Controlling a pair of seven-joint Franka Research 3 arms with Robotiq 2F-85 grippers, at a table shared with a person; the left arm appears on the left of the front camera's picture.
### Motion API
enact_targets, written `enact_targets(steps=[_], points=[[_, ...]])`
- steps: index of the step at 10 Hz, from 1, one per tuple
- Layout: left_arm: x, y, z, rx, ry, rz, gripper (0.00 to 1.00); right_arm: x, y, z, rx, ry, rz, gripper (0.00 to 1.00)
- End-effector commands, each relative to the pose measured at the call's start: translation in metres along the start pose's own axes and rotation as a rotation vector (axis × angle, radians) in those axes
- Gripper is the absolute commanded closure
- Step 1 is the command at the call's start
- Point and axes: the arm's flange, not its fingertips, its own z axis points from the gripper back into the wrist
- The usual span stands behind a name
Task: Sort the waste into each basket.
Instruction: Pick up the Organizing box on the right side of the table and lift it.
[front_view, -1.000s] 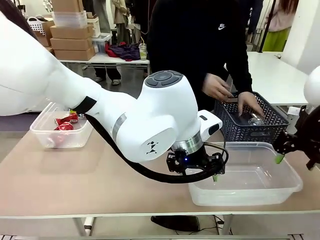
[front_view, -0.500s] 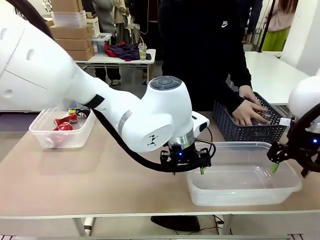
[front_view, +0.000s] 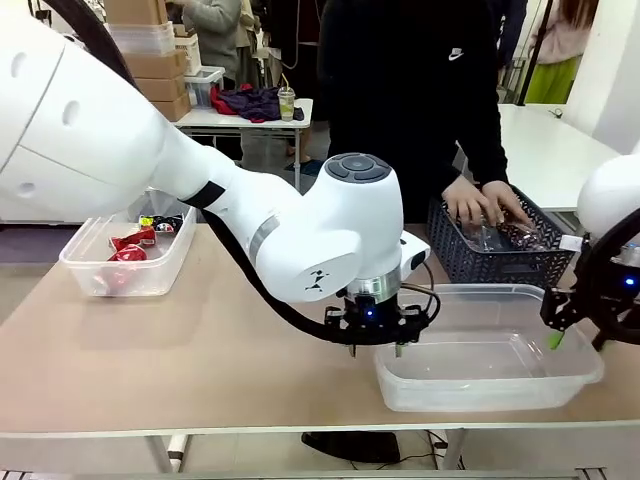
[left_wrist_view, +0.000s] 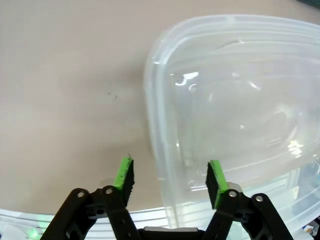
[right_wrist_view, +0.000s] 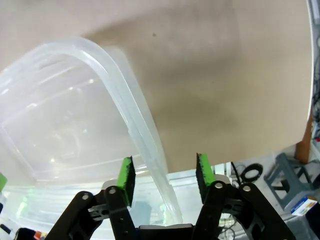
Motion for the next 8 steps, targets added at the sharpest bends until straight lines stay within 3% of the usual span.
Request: enact_targets(steps=[1, 2, 3, 5, 8], points=[[-0.0027, -0.0017, 0.0035, 0.093, -0.031, 0.041, 1.00, -0.0018, 0.0035, -0.0045, 0.010, -0.059, 0.019, 1.00], [-0.0041, 0.0005, 0.0051, 0.123, -0.034, 0.056, 1.00, -0.0020, 0.0042, -0.0054, 0.014, -0.061, 0.039, 0.87], [-0.0047, 0.0014, 0.0065, 0.145, -0.043, 0.067, 0.86, -0.0021, 0.0040, -0.0052, 0.010, -0.057, 0.039, 0.96], [-0.0055, 0.0008, 0.0081, 0.159, -0.050, 0.073, 1.00, -0.0031, 0.0032, -0.0054, 0.007, -0.054, 0.046, 1.00], [-0.0064, -0.0016, 0.0079, 0.154, -0.046, 0.068, 1.00, -0.0054, 0.0016, -0.0037, 0.018, -0.053, 0.052, 1.00]])
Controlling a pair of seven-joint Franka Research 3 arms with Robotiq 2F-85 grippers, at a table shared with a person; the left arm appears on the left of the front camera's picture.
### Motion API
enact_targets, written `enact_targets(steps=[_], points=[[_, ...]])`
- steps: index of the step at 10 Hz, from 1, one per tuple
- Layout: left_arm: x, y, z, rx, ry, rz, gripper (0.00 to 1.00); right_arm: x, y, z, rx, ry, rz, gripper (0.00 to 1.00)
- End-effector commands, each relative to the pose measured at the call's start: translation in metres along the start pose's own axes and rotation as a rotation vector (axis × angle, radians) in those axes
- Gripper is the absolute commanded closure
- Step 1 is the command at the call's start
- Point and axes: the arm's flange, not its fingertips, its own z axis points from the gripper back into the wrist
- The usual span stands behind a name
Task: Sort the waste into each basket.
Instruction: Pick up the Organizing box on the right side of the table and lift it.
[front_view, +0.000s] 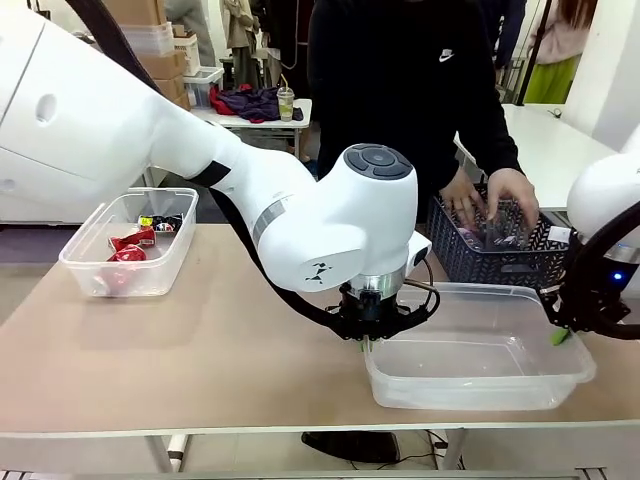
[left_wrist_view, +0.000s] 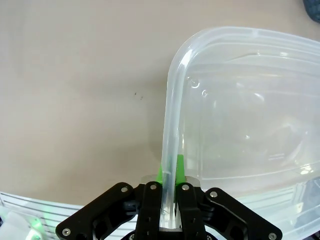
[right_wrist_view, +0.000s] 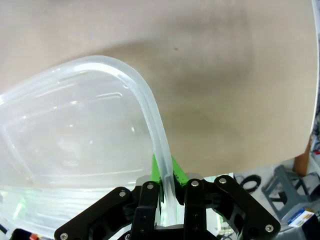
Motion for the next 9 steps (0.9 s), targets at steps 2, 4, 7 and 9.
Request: enact_targets(steps=[2, 4, 7, 9], points=[[-0.005, 0.008, 0.000, 0.050, 0.011, 0.012, 1.00, -0.010, -0.010, -0.002, -0.004, -0.014, -0.005, 1.00], [-0.001, 0.031, 0.022, 0.018, 0.066, 0.015, 1.00, -0.024, 0.001, 0.038, 0.002, -0.020, 0.013, 1.00], [0.014, 0.071, 0.087, 0.056, 0.099, 0.034, 1.00, -0.045, 0.033, 0.121, -0.046, -0.091, 0.080, 1.00], [0.018, 0.082, 0.111, -0.064, -0.001, 0.089, 1.00, -0.036, 0.035, 0.137, 0.043, -0.090, 0.029, 1.00]])
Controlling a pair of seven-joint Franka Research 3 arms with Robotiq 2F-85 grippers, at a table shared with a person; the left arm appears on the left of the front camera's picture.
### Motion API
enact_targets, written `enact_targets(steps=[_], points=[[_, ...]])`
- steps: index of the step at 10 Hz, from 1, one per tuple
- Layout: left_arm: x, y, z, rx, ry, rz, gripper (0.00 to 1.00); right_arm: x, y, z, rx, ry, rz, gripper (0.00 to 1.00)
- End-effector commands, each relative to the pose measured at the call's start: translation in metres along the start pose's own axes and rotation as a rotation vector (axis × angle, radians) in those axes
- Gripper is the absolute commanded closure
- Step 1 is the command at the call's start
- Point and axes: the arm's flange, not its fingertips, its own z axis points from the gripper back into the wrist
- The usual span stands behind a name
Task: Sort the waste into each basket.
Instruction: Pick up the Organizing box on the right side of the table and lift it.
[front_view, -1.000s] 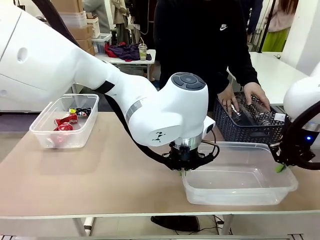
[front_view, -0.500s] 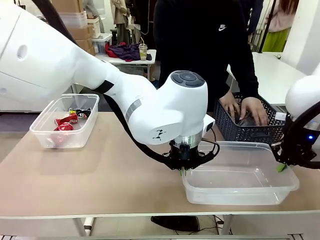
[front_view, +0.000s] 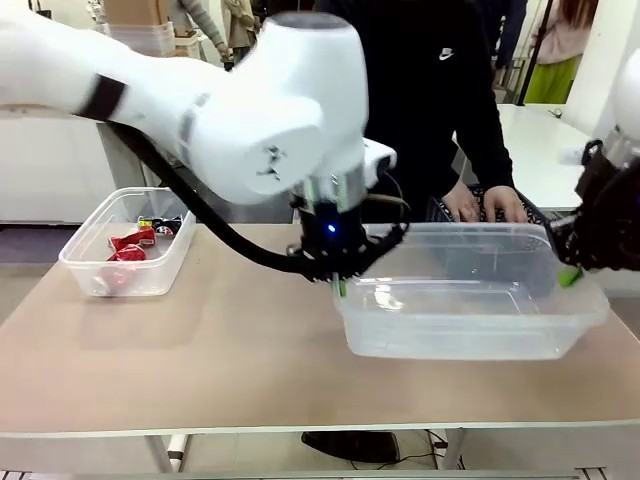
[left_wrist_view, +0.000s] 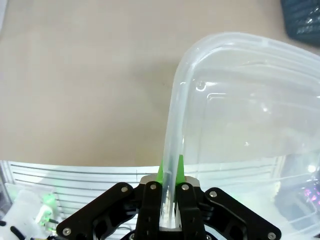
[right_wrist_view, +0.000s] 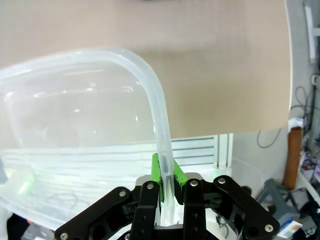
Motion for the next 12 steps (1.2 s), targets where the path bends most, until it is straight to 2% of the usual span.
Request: enact_targets(steps=[1, 3, 4, 5, 7, 9, 11, 12], points=[[-0.004, -0.008, -0.023, 0.020, 0.031, -0.018, 1.00, -0.003, -0.004, -0.016, -0.025, 0.014, 0.012, 1.00], [-0.004, -0.008, -0.023, 0.020, 0.031, -0.018, 1.00, -0.003, -0.004, -0.016, -0.025, 0.014, 0.012, 1.00], [-0.004, -0.005, -0.005, 0.001, 0.009, -0.010, 0.96, -0.001, 0.001, -0.005, -0.006, 0.013, 0.005, 0.95], [0.015, -0.009, -0.003, -0.032, 0.053, -0.005, 0.96, 0.014, 0.017, -0.009, -0.013, 0.012, 0.039, 0.95], [0.056, 0.025, 0.012, 0.104, -0.025, 0.174, 0.96, 0.060, 0.063, -0.018, -0.079, -0.003, 0.138, 0.95], [0.077, 0.079, 0.020, 0.149, -0.058, 0.304, 0.96, 0.106, 0.106, -0.032, -0.031, 0.038, 0.248, 0.95], [0.094, 0.116, 0.000, 0.193, -0.045, 0.406, 0.96, 0.115, 0.135, -0.042, -0.011, 0.081, 0.319, 0.95], [0.099, 0.123, -0.017, 0.185, -0.043, 0.415, 0.96, 0.113, 0.139, -0.044, -0.005, 0.085, 0.319, 0.95]])
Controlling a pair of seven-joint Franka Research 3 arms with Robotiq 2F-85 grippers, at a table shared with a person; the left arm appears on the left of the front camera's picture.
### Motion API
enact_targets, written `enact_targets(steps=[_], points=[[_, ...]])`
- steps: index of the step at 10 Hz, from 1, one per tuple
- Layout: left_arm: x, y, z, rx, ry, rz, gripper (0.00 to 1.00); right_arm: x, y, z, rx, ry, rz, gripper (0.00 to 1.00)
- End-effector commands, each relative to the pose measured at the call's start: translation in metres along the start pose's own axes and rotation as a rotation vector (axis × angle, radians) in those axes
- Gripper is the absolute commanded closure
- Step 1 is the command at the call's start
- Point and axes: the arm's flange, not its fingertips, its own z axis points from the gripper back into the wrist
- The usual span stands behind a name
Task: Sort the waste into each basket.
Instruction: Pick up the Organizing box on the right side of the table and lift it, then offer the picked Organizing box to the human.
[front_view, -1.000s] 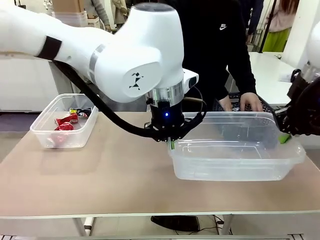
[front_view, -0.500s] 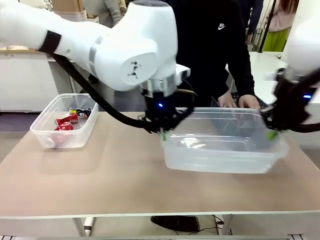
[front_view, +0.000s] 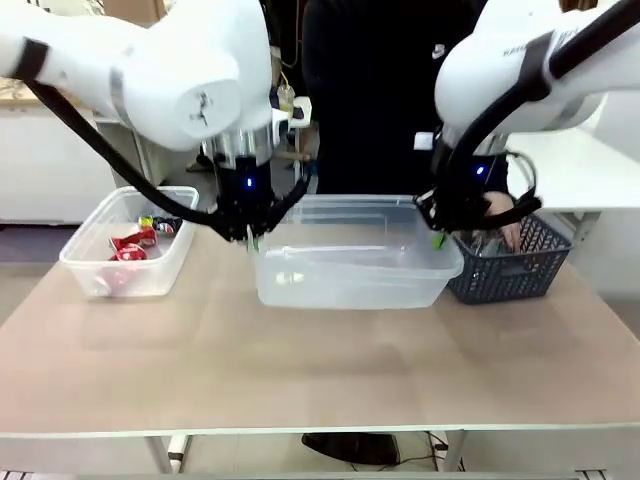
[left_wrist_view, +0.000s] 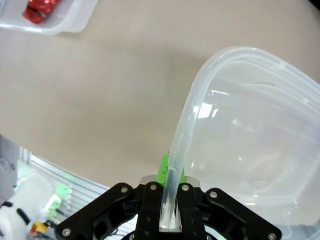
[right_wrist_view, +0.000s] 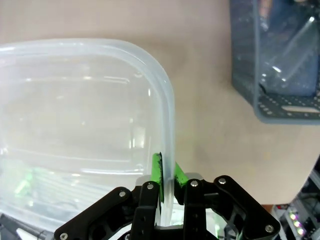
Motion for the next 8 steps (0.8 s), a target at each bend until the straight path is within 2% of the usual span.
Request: enact_targets(steps=[1, 3, 4, 5, 8], points=[[0.004, 0.001, -0.027, 0.017, -0.060, 0.059, 0.96, -0.019, -0.009, 0.009, 0.021, 0.075, 0.038, 0.95], [0.002, -0.003, -0.041, -0.004, -0.065, 0.014, 0.96, -0.035, -0.015, 0.008, 0.042, 0.108, 0.019, 0.95], [0.007, -0.010, -0.044, 0.026, -0.037, 0.018, 0.96, -0.032, -0.021, 0.006, 0.035, 0.109, -0.037, 0.95], [-0.005, -0.007, -0.031, -0.018, 0.001, -0.019, 0.96, -0.011, -0.005, -0.002, 0.008, 0.046, -0.007, 0.95], [-0.005, -0.007, -0.031, -0.018, 0.001, -0.019, 0.96, -0.011, -0.005, -0.002, 0.008, 0.046, -0.007, 0.95]])
